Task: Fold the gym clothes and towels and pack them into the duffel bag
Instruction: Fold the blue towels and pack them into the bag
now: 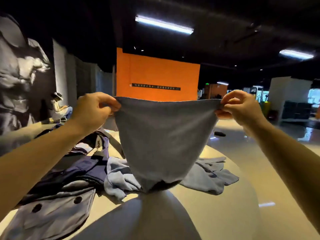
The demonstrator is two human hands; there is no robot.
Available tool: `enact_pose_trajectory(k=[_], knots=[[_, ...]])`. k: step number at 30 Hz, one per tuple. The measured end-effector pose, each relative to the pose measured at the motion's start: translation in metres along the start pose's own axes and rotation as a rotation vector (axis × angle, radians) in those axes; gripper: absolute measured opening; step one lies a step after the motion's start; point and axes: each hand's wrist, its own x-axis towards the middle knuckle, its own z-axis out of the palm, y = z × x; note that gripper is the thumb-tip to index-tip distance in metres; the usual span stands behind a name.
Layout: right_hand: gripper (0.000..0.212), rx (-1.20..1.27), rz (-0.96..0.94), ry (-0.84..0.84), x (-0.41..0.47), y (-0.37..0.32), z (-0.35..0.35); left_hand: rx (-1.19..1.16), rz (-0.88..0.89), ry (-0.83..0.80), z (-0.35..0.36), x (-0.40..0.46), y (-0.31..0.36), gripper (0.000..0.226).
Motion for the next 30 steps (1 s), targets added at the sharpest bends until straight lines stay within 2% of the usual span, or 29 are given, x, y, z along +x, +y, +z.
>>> enact_pose_trajectory(k=[1, 2, 4, 6, 9, 12, 16, 19, 21, 30], knots=[[0.024, -0.02, -0.044, 0.01, 0.003, -0.012, -0.001, 0.129, 0.099, 0.019, -0.006, 0.006, 0.008, 0.025], [0.023, -0.033, -0.089, 0.016, 0.005, -0.024, -0.003, 0.269, 0.177, 0.022, -0.012, 0.01, 0.018, 0.03], [0.026, -0.128, -0.177, 0.015, 0.007, -0.05, -0.007, 0.582, 0.251, 0.008, -0.022, 0.017, 0.034, 0.067], [0.035, -0.241, -0.233, -0.049, 0.006, -0.08, -0.015, 0.826, 0.249, 0.049, -0.035, 0.02, 0.056, 0.1], [0.084, -0.375, -0.351, -0.146, -0.005, -0.129, -0.028, 0.991, 0.278, 0.16, -0.062, 0.022, 0.085, 0.125], [0.114, -0.623, -0.55, -0.087, -0.019, -0.176, -0.048, 1.168, 0.391, 0.306, -0.1, 0.023, 0.118, 0.138], [0.137, -0.935, -0.75, 0.173, -0.032, -0.223, -0.077, 1.309, 0.419, 0.454, -0.147, 0.022, 0.165, 0.147], [0.138, -1.11, -0.792, 0.338, -0.046, -0.242, -0.097, 1.376, 0.4, 0.527, -0.169, 0.013, 0.198, 0.143], [0.137, -1.142, -0.79, 0.407, -0.055, -0.251, -0.109, 1.448, 0.395, 0.561, -0.179, 0.009, 0.216, 0.141], [0.133, -1.185, -0.724, 0.481, -0.093, -0.27, -0.14, 1.533, 0.442, 0.549, -0.199, -0.019, 0.257, 0.139]])
